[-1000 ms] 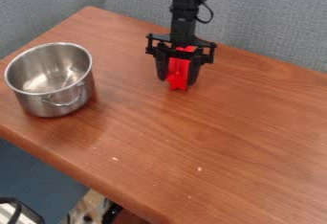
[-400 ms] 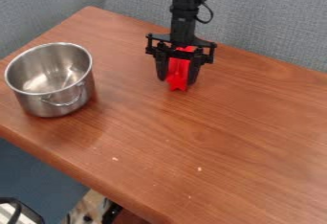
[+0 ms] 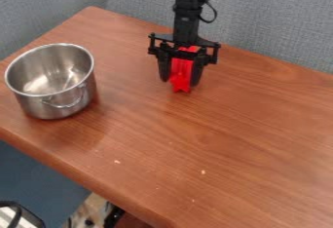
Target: Put the red object in the metal pot
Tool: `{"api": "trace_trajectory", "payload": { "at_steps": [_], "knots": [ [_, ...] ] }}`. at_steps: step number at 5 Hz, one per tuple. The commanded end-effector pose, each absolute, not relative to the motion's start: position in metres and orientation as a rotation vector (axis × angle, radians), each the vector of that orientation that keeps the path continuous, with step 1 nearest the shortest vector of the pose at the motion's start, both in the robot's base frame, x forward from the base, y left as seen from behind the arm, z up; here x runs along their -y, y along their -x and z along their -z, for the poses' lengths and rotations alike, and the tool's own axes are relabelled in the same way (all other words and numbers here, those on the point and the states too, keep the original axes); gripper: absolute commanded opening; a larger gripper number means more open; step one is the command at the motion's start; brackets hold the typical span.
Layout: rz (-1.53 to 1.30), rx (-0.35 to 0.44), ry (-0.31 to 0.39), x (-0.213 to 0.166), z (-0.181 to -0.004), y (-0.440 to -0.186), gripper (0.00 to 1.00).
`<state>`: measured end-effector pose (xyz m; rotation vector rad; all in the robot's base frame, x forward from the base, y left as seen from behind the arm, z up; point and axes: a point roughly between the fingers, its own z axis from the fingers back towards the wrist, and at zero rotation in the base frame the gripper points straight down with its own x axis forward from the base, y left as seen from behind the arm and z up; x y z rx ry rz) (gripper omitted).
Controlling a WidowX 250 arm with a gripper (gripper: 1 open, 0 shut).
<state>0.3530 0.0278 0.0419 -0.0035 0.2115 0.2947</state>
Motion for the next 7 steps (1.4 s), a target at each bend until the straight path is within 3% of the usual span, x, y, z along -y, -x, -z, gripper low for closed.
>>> {"api": "trace_trajectory", "payload": {
  "at_steps": [1,7],
  "knots": [
    [-0.299,-0.097,0.009,-0.031,-0.082,-0.362,0.00],
    [-0.325,-0.075,0.011,-0.035,-0.095,-0.355,0.00]
  ]
}}
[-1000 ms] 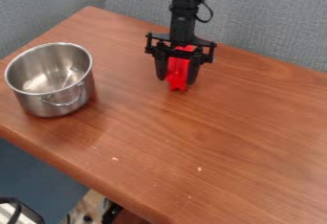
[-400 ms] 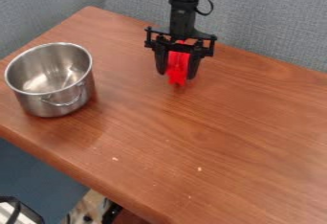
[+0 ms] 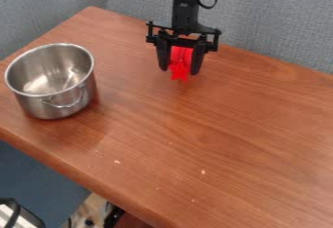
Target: Put the red object in the metal pot
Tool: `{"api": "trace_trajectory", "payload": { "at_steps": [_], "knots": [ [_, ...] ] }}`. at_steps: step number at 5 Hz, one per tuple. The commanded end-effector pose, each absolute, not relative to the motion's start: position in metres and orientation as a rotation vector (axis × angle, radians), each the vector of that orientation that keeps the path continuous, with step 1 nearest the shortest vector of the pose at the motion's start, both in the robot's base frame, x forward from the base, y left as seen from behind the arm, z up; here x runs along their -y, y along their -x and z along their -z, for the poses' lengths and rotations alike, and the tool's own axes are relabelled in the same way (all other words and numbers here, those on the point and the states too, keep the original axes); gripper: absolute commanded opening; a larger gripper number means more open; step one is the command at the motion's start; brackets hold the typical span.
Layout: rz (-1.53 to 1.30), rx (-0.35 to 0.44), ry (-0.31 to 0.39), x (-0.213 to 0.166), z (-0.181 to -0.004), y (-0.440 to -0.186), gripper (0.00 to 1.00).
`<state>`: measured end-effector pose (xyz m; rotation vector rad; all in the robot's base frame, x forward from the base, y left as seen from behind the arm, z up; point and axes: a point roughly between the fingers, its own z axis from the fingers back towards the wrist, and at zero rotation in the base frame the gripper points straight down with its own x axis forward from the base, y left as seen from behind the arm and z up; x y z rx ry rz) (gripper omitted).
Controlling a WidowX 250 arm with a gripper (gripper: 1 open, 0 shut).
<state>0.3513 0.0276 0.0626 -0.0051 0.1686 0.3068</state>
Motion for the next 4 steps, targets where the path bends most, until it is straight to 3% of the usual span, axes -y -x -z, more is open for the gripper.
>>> {"api": "trace_trajectory", "payload": {
  "at_steps": [1,3,4],
  "knots": [
    [-0.333,-0.075,0.010,-0.037,-0.094,-0.353,0.00],
    [-0.348,-0.063,0.010,-0.041,-0.100,-0.348,0.00],
    [-0.401,-0.003,0.004,-0.051,-0.130,-0.333,0.00]
  ]
}}
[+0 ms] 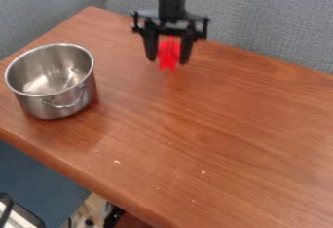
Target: Put the red object in the metal pot
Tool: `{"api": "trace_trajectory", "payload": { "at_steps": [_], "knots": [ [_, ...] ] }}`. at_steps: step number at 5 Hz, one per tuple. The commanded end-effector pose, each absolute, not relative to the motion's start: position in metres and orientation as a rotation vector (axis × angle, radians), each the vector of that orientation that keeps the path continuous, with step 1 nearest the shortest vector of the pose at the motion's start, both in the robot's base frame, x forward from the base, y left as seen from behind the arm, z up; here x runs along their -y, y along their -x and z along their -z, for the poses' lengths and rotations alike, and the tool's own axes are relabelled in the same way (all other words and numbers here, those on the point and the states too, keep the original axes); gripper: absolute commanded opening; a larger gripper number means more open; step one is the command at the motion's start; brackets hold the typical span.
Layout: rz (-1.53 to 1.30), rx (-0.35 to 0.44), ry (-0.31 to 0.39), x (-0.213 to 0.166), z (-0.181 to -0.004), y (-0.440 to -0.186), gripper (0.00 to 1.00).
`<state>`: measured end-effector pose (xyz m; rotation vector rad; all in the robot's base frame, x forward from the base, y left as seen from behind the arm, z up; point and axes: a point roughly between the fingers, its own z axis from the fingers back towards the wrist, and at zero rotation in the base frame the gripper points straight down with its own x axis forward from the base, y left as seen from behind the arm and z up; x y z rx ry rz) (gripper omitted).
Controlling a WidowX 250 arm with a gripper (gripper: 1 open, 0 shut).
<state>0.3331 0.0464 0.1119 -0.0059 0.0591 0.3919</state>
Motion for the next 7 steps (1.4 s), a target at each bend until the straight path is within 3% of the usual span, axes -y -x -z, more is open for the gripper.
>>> {"api": "trace_trajectory", "payload": {
  "at_steps": [1,3,5,7],
  "knots": [
    [-0.469,0.074,0.028,-0.069,-0.165,-0.319,0.00],
    [-0.746,0.144,0.002,-0.131,-0.197,-0.286,0.00],
    [-0.831,0.118,-0.025,-0.165,-0.190,-0.249,0.00],
    [-0.829,0.085,-0.092,-0.169,-0.164,-0.224,0.00]
  ]
}}
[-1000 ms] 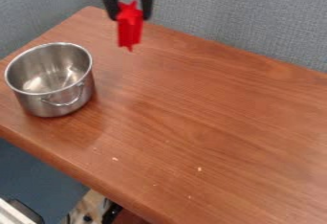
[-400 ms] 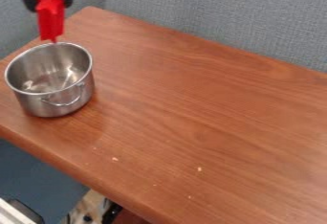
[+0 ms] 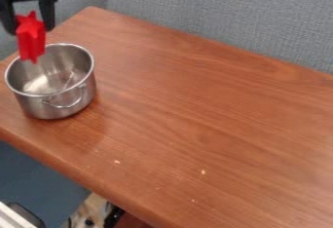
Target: Put the red object in the metal pot
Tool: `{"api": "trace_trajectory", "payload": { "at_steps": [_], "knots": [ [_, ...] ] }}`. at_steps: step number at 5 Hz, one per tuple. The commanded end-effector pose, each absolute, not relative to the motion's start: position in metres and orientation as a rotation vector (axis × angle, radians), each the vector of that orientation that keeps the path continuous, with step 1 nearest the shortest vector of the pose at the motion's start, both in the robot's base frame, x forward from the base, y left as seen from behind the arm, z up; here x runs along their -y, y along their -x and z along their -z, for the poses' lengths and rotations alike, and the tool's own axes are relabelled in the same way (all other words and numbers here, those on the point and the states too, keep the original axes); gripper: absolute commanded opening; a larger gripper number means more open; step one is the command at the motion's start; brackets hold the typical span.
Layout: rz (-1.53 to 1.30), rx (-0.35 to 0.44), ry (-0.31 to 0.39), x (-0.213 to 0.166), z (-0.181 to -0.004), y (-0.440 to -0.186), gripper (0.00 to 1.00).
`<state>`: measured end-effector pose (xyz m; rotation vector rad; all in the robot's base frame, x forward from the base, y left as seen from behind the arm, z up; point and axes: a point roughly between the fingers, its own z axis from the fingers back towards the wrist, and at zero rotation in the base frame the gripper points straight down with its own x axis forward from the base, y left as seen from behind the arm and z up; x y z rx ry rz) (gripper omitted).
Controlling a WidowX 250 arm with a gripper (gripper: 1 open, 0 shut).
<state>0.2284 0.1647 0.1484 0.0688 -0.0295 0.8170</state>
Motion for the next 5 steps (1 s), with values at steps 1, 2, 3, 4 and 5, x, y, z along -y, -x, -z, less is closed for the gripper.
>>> {"api": "trace_trajectory", "payload": {
  "at_steps": [1,2,3,4,5],
  "knots": [
    [-0.821,0.071,-0.110,-0.169,-0.152,-0.225,0.00],
    [-0.823,0.048,-0.128,-0.170,-0.140,-0.228,0.00],
    [-0.816,0.024,-0.150,-0.168,-0.125,-0.232,0.00],
    [-0.793,0.015,-0.163,-0.161,-0.113,-0.243,0.00],
    [-0.777,-0.007,-0.169,-0.154,-0.103,-0.251,0.00]
  ]
}}
